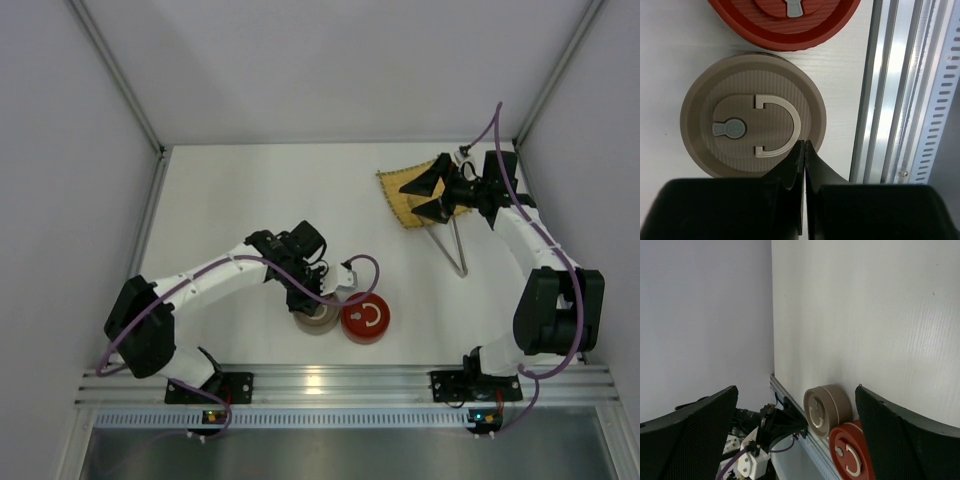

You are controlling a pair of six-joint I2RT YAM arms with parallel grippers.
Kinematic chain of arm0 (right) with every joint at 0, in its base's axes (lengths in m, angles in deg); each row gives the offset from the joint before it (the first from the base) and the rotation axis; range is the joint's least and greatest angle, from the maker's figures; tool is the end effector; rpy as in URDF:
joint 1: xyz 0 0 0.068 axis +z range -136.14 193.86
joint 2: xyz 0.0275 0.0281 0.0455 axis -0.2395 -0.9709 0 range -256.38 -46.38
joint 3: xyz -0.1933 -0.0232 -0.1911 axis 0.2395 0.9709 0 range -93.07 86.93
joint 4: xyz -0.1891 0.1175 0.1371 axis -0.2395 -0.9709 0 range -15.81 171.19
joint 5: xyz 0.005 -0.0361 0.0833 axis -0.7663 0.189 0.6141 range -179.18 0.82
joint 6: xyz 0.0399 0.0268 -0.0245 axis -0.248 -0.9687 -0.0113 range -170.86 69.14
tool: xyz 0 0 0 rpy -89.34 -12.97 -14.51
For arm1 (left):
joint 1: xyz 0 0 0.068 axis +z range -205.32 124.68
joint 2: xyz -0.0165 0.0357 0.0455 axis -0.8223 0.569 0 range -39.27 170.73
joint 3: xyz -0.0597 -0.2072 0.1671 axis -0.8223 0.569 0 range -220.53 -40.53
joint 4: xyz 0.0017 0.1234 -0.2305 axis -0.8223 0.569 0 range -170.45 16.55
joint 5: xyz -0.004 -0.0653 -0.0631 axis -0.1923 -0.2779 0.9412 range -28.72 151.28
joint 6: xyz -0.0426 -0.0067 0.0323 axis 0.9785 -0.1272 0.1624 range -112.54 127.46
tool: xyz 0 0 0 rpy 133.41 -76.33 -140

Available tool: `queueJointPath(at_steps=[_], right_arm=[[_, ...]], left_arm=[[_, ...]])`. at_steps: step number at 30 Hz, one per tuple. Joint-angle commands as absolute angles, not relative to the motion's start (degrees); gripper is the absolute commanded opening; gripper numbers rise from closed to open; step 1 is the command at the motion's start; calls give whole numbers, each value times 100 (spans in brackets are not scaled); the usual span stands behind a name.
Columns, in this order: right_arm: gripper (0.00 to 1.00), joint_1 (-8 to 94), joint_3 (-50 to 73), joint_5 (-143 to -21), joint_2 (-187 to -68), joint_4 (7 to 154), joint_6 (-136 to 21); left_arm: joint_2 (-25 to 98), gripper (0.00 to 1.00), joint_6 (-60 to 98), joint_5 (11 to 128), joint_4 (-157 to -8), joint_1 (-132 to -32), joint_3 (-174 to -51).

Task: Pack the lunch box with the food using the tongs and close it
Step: Close the box lid on the packing box, then reset both arms

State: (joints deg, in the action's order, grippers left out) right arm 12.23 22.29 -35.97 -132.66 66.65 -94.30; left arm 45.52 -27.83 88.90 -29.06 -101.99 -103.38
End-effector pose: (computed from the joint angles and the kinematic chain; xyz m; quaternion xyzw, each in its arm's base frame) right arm 0.3303 0.0191 0.2860 0.1184 0.8141 0.5175 0.2355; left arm 0.1774 -0.2120 0.2394 0.6562 0.7027 -0.2489 0.1167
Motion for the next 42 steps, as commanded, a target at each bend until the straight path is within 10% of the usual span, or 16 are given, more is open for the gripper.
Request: queueJointPath(at_steps=[1,9,15,22,42], right_arm=[[99,1183,1934,-3583,-13058,6652,-9261],[99,1175,1364,-3733,-13145,5792,-8235],[99,1175,1082,-3934,-13040,4737,-7032],[99,1043,1238,-4927,-12751,3769,-5360],[99,999,2822,-7283,-11335,4349,-3855]], left_arm=[[4589,0,-2603,8994,-2921,-10234,-10284],[3976,0,-2006,9249,-3132,-10103,-10686],[3746,13,-600,10056,-3624,-7934,-11575],[3641,98,95,10004,-3879,-6238,-11384],[2999,98,-502,8080,-4380,-4626,-9494]])
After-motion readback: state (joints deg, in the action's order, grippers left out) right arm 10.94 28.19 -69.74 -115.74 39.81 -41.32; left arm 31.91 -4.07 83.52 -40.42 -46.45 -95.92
